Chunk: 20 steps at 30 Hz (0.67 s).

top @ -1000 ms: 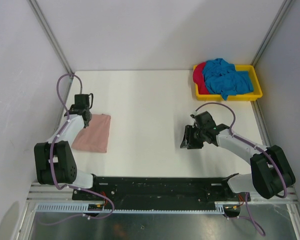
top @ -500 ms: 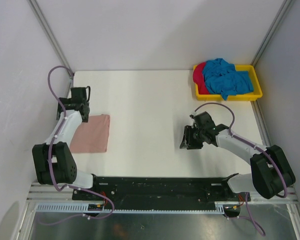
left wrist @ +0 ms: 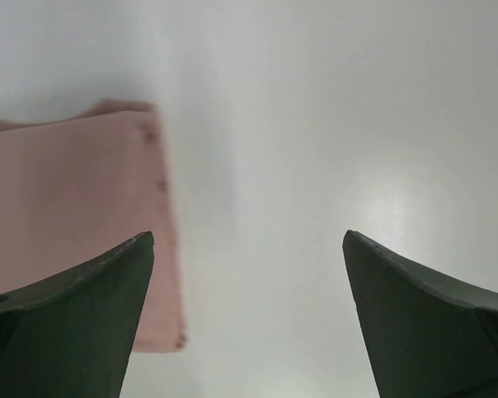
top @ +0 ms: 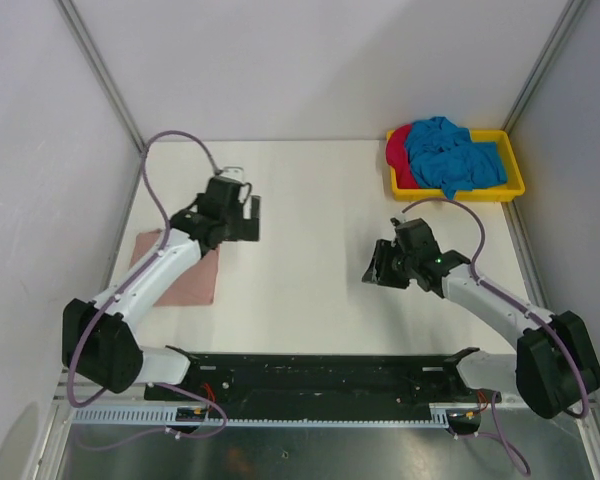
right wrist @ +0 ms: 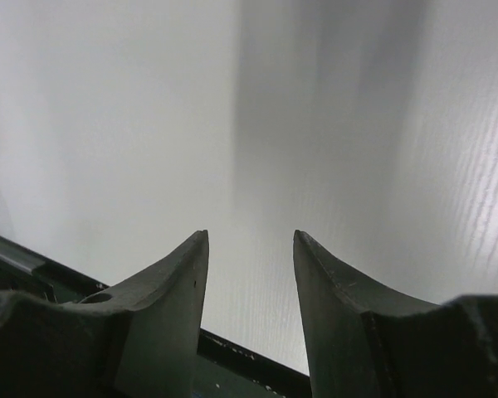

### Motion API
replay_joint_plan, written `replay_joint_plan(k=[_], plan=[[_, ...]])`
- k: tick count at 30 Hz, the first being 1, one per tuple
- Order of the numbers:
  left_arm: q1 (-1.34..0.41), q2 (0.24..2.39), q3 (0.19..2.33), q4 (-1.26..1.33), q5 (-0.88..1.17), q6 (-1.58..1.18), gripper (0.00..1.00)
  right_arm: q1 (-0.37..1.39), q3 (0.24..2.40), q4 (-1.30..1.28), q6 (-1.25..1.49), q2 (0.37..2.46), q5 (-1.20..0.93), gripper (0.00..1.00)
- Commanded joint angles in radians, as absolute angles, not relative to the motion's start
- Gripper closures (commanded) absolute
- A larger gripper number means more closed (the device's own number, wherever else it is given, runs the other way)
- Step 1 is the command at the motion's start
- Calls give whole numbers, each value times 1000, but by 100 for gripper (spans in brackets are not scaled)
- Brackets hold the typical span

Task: Fold and stack the t-shirts
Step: Put the neatly folded tshirt into the corner of the board with the left arm

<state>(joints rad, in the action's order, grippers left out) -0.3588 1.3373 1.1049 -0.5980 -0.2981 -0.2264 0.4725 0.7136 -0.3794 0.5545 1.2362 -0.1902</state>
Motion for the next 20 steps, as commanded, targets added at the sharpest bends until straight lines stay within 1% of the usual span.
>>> replay_joint_plan(k=[1, 3, 6, 12, 20], plan=[[-540, 1320, 1126, -563, -202, -372, 1, 446, 778, -342, 599, 1162, -112, 49], [-610, 1329, 1125, -530, -180, -396, 1, 440, 798, -348, 610, 1141, -89, 49], [-657, 1335, 1107, -475, -108, -437, 1, 436, 825, -357, 626, 1112, -56, 49], [-687, 1304, 1073, -407, -71, -471, 0, 435, 845, -363, 652, 1075, -5, 48], [-688, 1241, 1031, -397, -82, -416, 1, 434, 860, -358, 668, 1059, 47, 48]])
